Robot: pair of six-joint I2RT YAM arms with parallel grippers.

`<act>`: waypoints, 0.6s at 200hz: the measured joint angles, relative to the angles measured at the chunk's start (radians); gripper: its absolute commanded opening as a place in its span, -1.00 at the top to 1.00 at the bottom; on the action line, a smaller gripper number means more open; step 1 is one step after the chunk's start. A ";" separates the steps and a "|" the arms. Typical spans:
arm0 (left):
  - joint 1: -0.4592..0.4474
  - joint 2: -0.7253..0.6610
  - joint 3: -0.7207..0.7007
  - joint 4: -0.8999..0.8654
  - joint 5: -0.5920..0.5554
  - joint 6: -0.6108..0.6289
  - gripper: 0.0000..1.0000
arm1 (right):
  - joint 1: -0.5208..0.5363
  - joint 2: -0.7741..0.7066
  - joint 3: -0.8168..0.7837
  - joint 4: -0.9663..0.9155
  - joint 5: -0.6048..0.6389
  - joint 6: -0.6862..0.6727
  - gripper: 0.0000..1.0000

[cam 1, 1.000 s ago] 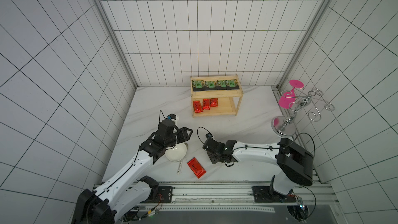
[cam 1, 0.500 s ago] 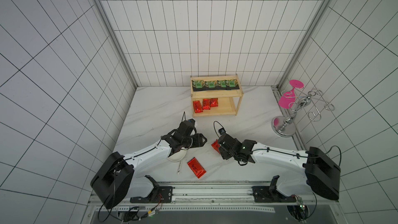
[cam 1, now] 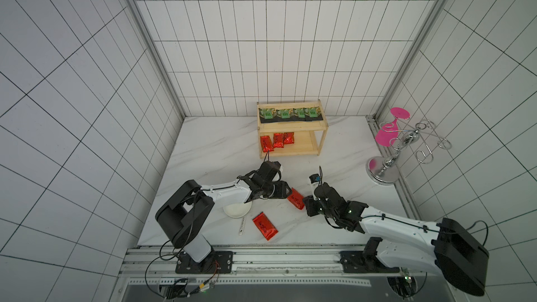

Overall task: Place the tea bags on the shelf by color
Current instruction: Pick up the tea bag from the center of the board.

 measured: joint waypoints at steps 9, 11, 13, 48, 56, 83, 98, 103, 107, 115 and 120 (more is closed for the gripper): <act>0.000 0.015 0.007 0.007 0.005 0.006 0.09 | -0.005 0.012 -0.006 0.026 -0.016 0.004 0.74; 0.000 0.018 0.008 0.008 0.005 0.007 0.09 | -0.006 0.015 -0.007 0.032 -0.017 0.005 0.75; 0.000 0.022 0.008 0.011 0.006 0.007 0.09 | -0.006 0.019 -0.009 0.038 -0.020 0.008 0.75; 0.000 0.055 0.005 0.019 0.011 0.018 0.11 | -0.028 0.072 -0.044 0.103 -0.056 0.027 0.79; 0.000 0.055 0.005 0.020 0.011 0.020 0.11 | -0.032 0.084 -0.049 0.113 -0.062 0.032 0.80; 0.000 0.055 0.001 0.023 0.001 0.025 0.13 | -0.040 0.114 -0.064 0.148 -0.076 0.046 0.83; 0.000 0.055 -0.002 0.023 0.000 0.026 0.14 | -0.045 0.123 -0.070 0.165 -0.082 0.055 0.84; 0.000 0.055 -0.004 0.024 0.000 0.026 0.15 | -0.048 0.126 -0.072 0.170 -0.083 0.057 0.84; 0.000 0.055 -0.005 0.026 0.000 0.026 0.17 | -0.050 0.127 -0.073 0.173 -0.085 0.060 0.84; 0.000 0.055 -0.009 0.031 0.000 0.027 0.20 | -0.052 0.128 -0.073 0.177 -0.088 0.064 0.84; 0.000 0.055 -0.012 0.034 0.000 0.026 0.23 | -0.054 0.128 -0.074 0.179 -0.090 0.064 0.84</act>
